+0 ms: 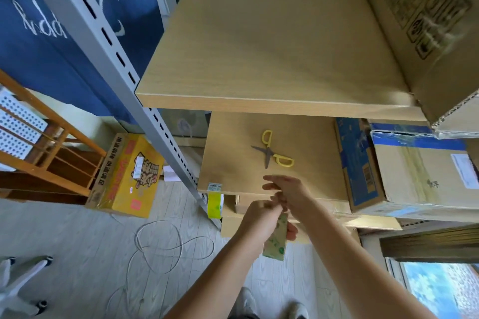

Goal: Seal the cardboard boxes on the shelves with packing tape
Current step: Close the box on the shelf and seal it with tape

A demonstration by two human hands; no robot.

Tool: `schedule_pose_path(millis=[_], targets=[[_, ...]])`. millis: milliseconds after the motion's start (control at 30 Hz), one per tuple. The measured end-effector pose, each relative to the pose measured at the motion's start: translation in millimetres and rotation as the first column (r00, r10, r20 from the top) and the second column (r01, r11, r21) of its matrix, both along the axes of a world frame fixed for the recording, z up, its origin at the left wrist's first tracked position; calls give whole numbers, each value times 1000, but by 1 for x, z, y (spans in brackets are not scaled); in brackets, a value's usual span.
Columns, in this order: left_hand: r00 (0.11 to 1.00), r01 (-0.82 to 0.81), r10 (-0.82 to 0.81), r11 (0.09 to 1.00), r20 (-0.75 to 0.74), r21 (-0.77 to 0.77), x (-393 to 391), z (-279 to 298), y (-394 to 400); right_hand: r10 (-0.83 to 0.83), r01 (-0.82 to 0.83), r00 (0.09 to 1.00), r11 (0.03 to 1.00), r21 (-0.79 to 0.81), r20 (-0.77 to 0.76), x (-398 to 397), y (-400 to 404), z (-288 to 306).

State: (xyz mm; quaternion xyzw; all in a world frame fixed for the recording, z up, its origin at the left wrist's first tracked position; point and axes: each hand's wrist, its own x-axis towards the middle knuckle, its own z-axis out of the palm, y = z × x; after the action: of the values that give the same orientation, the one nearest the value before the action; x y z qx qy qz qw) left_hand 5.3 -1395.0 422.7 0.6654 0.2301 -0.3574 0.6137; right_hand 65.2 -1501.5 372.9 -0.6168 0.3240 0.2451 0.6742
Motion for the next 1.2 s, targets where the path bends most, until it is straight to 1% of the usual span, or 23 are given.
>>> schedule_pose_path(millis=[33,100,133,167,200,300,400,500,567,633,700,733,900,967,1033,1100,1200], targets=[[999,-8,9,999,31,-33,-5,5,0,22,-18,995,999,-41,101,0,-5,6],[995,-16,23,997,95,-69,-13,8,-2,78,-25,955,982,-185,285,-3,-14,22],[991,-7,17,997,131,-74,-16,9,-4,100,-5,929,966,-258,356,-6,-20,30],[985,3,10,997,170,-74,-18,10,-6,103,22,907,957,-289,408,-10,-25,39],[978,13,3,997,207,-76,-21,11,-11,75,56,881,963,-262,466,-15,-29,50],[957,73,-33,989,288,-131,-32,19,-31,35,106,763,978,-177,645,-39,-42,97],[924,175,-106,972,368,-158,-47,43,-54,45,112,683,980,-166,729,-70,-66,142],[855,300,-157,927,494,-226,-62,78,-75,117,91,636,970,-225,762,-101,-95,182],[842,346,-126,872,525,-345,-69,98,-90,149,109,582,960,-258,799,-118,-110,205],[825,376,-103,834,555,-404,-74,114,-106,161,135,535,953,-272,830,-126,-123,225],[800,366,-77,849,595,-382,-81,135,-123,164,158,507,947,-278,847,-126,-139,242],[800,331,-52,869,598,-367,-83,141,-130,182,168,493,939,-299,851,-123,-147,249],[868,175,41,907,494,-383,-83,186,-161,297,174,508,884,-434,809,-99,-181,275],[884,124,70,918,461,-376,-77,195,-171,301,138,545,888,-438,782,-87,-192,280],[876,81,67,956,477,-284,-71,199,-178,306,95,583,894,-437,752,-77,-202,287],[865,49,46,983,500,-175,-68,199,-181,336,54,600,889,-456,726,-69,-208,291],[839,40,38,991,543,-131,-70,199,-180,369,54,613,862,-504,698,-61,-213,295]])
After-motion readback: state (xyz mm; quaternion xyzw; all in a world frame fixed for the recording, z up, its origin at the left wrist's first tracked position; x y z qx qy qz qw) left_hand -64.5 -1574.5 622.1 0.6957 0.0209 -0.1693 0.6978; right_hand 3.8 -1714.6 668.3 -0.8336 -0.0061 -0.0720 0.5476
